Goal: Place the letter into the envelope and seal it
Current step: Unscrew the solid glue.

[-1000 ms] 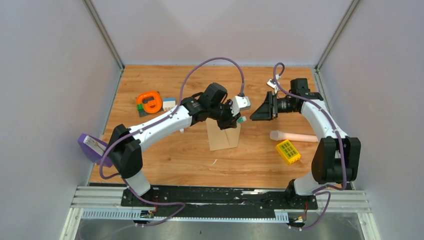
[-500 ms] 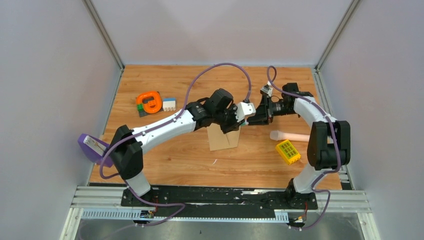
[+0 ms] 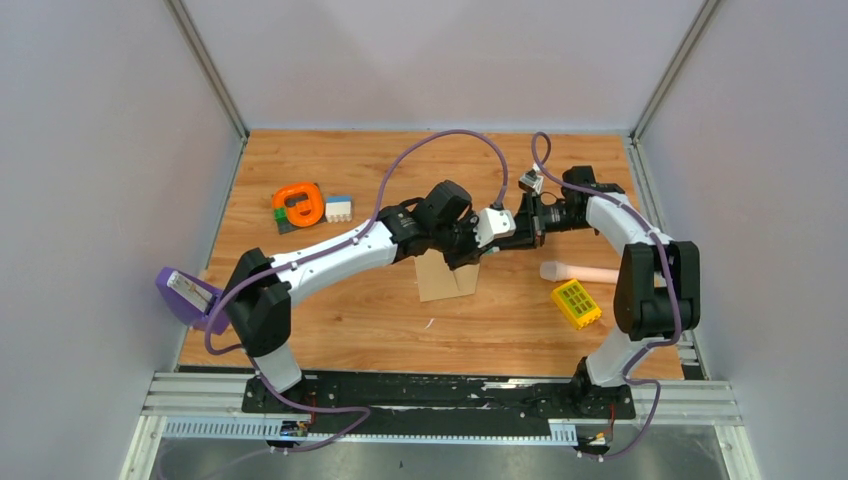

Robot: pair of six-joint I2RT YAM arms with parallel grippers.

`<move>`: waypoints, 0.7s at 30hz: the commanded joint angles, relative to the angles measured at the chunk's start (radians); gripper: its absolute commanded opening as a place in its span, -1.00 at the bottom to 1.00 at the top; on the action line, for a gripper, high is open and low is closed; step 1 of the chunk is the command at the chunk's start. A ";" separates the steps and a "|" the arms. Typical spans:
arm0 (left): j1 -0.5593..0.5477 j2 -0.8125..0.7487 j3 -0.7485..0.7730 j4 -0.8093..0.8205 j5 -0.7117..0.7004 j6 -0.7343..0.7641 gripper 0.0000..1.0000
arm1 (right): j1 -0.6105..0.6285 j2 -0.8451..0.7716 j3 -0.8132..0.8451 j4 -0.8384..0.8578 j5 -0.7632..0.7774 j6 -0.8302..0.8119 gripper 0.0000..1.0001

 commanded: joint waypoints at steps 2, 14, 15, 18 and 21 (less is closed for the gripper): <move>-0.004 -0.011 0.032 0.000 0.055 -0.003 -1.00 | 0.004 -0.060 0.050 -0.030 -0.013 -0.074 -0.69; 0.058 -0.010 0.013 0.003 0.578 -0.187 -1.00 | 0.004 -0.200 0.072 -0.042 0.065 -0.278 -0.71; 0.073 -0.011 0.005 0.031 0.631 -0.204 -1.00 | 0.005 -0.215 0.071 -0.040 0.072 -0.295 -0.70; 0.092 -0.011 -0.026 0.081 0.726 -0.278 -1.00 | 0.005 -0.257 0.066 -0.027 0.077 -0.336 -0.69; 0.103 -0.010 -0.048 0.152 0.841 -0.347 -1.00 | 0.006 -0.297 0.067 -0.011 0.082 -0.381 -0.66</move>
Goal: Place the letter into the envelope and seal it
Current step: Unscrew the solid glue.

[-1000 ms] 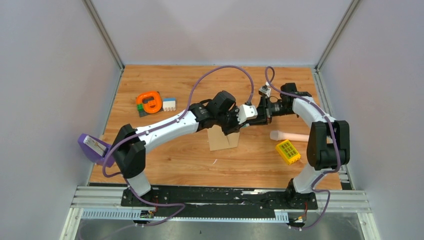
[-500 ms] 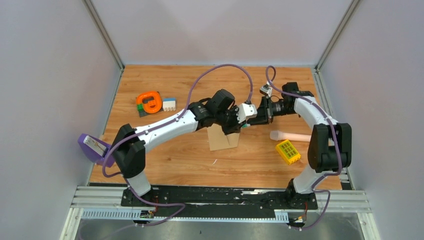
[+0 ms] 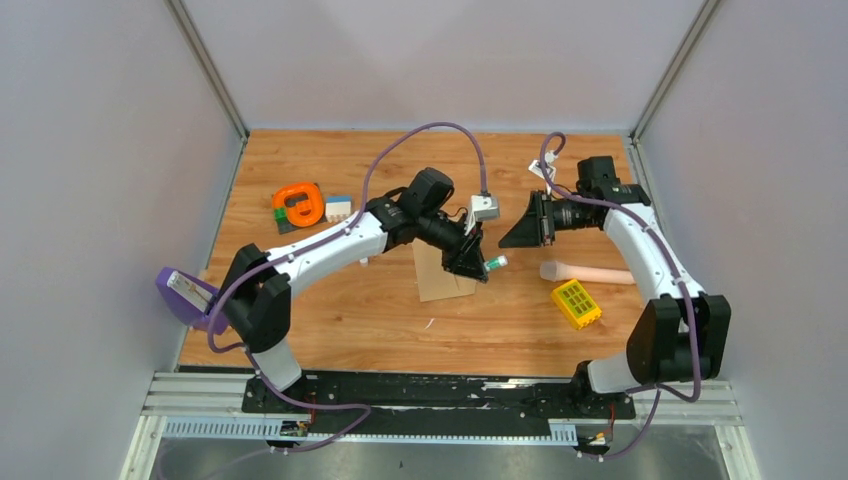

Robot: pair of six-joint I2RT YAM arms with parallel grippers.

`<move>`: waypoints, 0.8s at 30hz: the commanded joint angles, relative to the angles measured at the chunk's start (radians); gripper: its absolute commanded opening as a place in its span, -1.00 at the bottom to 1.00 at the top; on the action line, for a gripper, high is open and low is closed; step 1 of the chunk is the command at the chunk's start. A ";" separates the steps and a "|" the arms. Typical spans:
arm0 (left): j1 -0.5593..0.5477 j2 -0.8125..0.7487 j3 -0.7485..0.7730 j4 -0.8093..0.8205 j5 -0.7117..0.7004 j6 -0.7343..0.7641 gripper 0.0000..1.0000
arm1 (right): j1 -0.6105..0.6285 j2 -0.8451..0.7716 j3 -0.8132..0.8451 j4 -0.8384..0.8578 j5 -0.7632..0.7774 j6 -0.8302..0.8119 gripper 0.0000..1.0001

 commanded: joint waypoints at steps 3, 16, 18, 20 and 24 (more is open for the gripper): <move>-0.002 -0.004 -0.060 0.184 0.388 -0.247 -0.99 | 0.000 -0.103 0.046 0.086 0.006 -0.193 -0.62; 0.010 -0.044 -0.049 0.098 0.003 -0.095 -0.99 | 0.006 -0.028 0.141 -0.059 0.093 0.026 -0.15; 0.011 -0.054 -0.053 0.092 -0.124 -0.076 -1.00 | 0.006 0.003 0.154 -0.145 0.079 0.014 -0.13; 0.013 -0.057 -0.055 0.092 -0.210 -0.054 -1.00 | 0.009 0.009 0.140 -0.162 0.103 0.018 -0.11; 0.013 -0.055 -0.056 0.095 -0.224 -0.049 -1.00 | 0.013 0.003 0.104 -0.125 0.175 0.024 -0.05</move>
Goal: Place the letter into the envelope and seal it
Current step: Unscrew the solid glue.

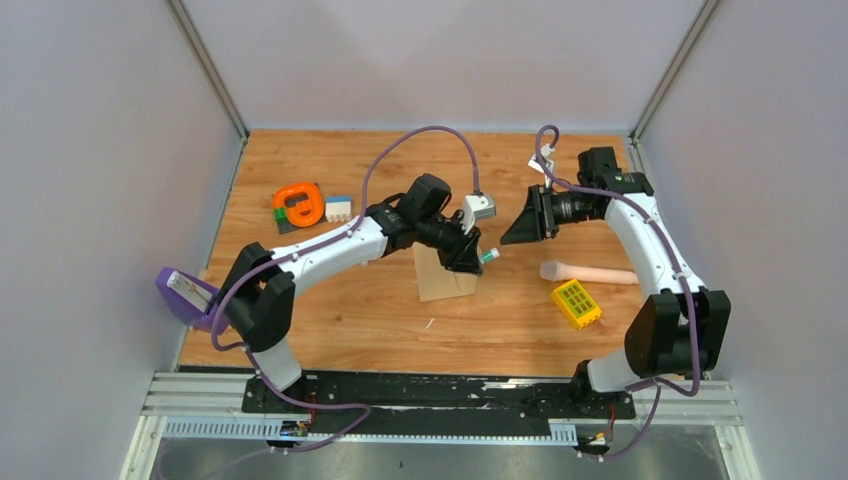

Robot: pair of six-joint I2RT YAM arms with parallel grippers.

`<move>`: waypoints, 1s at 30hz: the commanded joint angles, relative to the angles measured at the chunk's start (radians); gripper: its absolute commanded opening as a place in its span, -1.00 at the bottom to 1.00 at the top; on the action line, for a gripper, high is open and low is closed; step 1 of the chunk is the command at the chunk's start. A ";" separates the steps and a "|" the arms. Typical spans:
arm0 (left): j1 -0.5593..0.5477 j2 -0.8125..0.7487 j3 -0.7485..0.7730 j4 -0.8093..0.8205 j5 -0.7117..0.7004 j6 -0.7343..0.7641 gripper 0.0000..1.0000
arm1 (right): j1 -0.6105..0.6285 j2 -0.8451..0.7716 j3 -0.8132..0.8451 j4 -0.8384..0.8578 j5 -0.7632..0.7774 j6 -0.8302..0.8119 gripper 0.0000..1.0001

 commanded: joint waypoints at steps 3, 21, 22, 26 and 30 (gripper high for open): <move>0.005 -0.056 0.027 0.001 -0.100 0.052 -1.00 | 0.009 -0.002 -0.034 0.000 0.050 0.043 -0.04; 0.005 -0.062 0.025 -0.005 -0.011 0.059 -1.00 | 0.056 0.143 -0.014 0.022 -0.009 0.085 -0.09; 0.005 -0.062 0.025 -0.006 -0.010 0.060 -1.00 | 0.057 0.147 -0.012 0.020 -0.012 0.084 -0.13; 0.005 -0.059 0.025 -0.007 -0.009 0.062 -1.00 | 0.062 0.157 -0.009 0.010 -0.029 0.076 -0.42; 0.005 -0.056 0.022 -0.007 -0.009 0.068 -1.00 | 0.061 0.168 0.000 -0.015 -0.065 0.051 -0.81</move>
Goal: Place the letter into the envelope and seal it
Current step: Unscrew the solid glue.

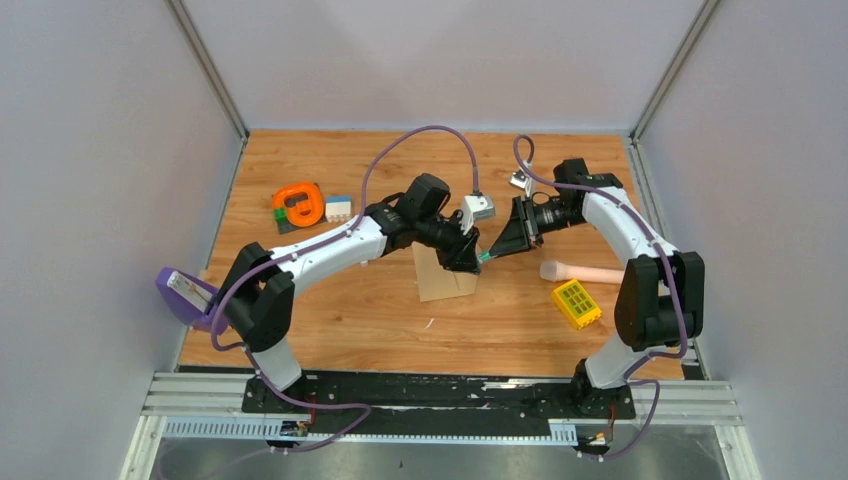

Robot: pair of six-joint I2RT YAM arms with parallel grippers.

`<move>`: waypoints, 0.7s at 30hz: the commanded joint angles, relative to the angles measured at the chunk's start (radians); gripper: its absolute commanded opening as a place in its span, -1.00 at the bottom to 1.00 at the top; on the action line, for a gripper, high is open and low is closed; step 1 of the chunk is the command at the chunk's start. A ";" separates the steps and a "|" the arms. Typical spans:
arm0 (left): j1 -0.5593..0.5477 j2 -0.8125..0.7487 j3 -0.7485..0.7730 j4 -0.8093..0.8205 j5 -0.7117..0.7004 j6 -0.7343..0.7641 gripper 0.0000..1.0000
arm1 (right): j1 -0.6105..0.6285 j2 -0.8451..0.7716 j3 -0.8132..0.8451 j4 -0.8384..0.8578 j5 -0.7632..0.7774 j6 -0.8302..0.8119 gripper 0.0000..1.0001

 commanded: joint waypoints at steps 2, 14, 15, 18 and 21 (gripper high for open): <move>-0.004 -0.054 0.023 0.009 0.029 0.028 -0.85 | 0.006 0.016 0.051 -0.023 -0.074 -0.044 -0.94; -0.004 -0.053 0.053 0.000 -0.014 0.011 0.60 | 0.021 0.002 0.036 -0.029 -0.052 -0.056 -1.00; -0.004 -0.053 0.052 -0.002 -0.019 0.012 0.59 | 0.025 0.002 0.035 -0.030 -0.047 -0.056 -1.00; -0.004 -0.056 0.054 -0.002 -0.023 0.015 0.46 | 0.032 0.006 0.029 -0.028 -0.029 -0.056 -1.00; -0.003 -0.058 0.054 -0.004 -0.036 0.017 0.19 | 0.038 0.010 0.025 -0.020 -0.001 -0.050 -1.00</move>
